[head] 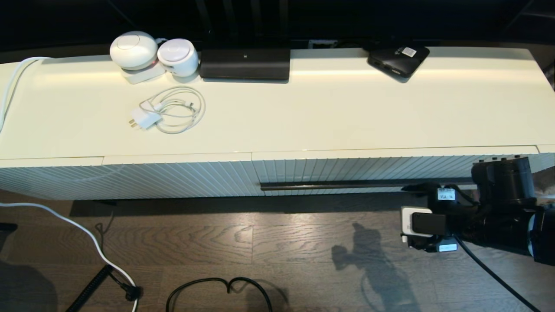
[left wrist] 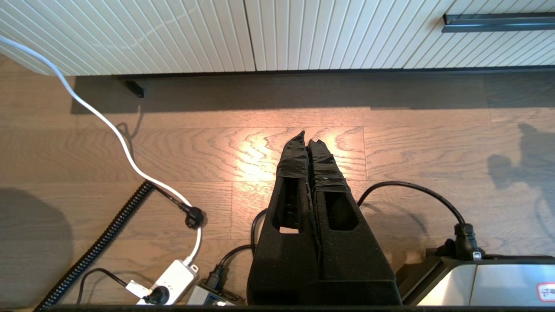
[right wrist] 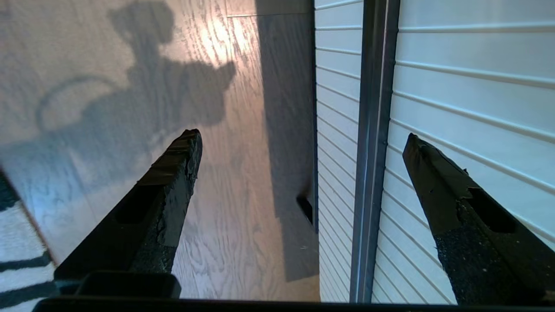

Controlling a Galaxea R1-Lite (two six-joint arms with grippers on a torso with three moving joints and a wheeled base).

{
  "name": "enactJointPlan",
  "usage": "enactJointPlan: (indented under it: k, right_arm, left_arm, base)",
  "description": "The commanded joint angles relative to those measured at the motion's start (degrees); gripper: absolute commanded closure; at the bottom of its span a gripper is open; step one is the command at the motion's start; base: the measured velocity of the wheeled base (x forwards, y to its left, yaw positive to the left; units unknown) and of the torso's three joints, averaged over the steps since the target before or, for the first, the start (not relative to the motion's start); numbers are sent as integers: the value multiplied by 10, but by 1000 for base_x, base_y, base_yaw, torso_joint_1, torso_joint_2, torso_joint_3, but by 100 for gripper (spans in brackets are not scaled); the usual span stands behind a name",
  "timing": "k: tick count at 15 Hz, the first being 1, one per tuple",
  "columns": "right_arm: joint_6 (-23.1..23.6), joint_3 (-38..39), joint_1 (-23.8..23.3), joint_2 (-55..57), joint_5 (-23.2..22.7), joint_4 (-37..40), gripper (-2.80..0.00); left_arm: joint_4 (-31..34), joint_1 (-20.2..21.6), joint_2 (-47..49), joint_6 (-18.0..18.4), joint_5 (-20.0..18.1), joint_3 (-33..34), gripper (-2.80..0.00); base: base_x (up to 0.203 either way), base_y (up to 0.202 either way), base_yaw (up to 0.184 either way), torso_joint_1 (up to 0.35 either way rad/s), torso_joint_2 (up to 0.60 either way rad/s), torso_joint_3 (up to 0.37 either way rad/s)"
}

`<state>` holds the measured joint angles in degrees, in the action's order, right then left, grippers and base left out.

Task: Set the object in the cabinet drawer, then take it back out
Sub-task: Open the drawer

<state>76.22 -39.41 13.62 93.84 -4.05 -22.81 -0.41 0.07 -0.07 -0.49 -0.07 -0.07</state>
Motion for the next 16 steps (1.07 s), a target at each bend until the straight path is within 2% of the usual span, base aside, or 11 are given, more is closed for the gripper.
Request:
enactJointPlan:
  k: [1,7,16]
  right_arm:
    - [2,12,-2,30,0,-25,-280]
    - [1,24,-3,76,-1,-93,-280]
    - [1,-5,-22,119,-1,-110,-280]
  left_arm:
    - [0,0,-1,0,0,0,0]
    - [0,0,-1,0,0,0,0]
    - [0,0,-1,0,0,0,0]
  base:
    - [0,0,0,0,0,0]
    - [0,0,0,0,0,0]
    - [0,0,0,0,0,0]
